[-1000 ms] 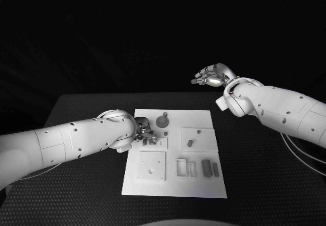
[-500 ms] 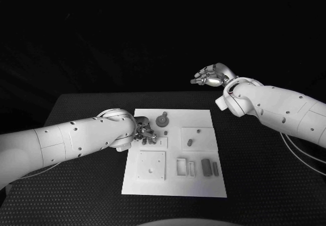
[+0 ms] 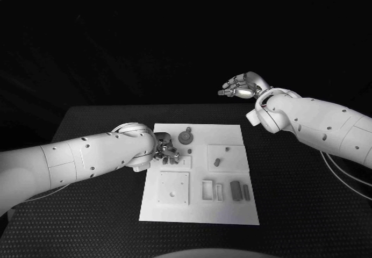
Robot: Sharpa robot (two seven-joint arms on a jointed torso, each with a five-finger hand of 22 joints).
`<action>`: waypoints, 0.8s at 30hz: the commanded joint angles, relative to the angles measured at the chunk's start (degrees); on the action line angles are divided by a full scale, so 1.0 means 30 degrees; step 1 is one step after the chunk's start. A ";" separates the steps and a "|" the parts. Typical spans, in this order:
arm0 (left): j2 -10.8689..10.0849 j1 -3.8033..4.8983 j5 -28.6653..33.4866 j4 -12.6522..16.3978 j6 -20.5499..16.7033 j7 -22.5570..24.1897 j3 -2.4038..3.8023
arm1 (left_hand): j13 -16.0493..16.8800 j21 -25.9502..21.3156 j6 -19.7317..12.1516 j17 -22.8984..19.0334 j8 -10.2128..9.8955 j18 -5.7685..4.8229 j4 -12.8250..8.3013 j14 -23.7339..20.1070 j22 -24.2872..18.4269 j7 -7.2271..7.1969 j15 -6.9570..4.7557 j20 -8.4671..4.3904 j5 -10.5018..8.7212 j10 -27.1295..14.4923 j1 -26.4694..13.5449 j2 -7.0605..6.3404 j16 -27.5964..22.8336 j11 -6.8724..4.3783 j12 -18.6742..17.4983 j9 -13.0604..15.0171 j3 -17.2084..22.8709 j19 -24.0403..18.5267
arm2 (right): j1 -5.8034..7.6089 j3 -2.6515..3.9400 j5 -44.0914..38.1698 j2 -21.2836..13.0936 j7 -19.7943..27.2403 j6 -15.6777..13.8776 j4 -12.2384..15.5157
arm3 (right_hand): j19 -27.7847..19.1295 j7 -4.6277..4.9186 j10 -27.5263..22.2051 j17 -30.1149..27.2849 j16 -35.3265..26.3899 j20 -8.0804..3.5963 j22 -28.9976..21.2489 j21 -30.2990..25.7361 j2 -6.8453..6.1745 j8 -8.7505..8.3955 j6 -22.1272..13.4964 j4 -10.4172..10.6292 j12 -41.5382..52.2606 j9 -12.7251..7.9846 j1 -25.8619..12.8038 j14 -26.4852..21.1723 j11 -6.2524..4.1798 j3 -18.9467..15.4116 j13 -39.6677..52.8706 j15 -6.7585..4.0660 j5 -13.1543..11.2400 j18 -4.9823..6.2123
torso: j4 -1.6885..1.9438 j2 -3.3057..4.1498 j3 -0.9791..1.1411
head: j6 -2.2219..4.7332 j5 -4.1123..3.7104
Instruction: Assemble the parts on the task board
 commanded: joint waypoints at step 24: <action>0.0375 -0.0080 0.0021 -0.0265 0.1125 0.0318 -0.0050 | 0.0169 0.0575 0.2022 -0.0106 0.0564 0.2018 -0.0488 0.0307 0.0311 -0.1427 -0.0822 -0.0790 0.0627 -0.0487 -0.1680 0.1986 0.0591 -0.0425 0.0915 -0.0117 0.0173 -0.0322 | -0.0045 -0.0012 0.0005 0.0099 0.0110 0.0321 -0.0056 | -0.0161 -0.0005 0.0145 -0.0111 -0.0097 0.0047 0.0095 -0.0212 0.0204 0.0076 -0.0006 -0.0042 -0.0109 -0.0063 0.0169 -0.0182 -0.0008 -0.0160 -0.0176 0.0069 0.0306 -0.0043 | 0.0005 0.0000 -0.0009 | 0.0044 0.0048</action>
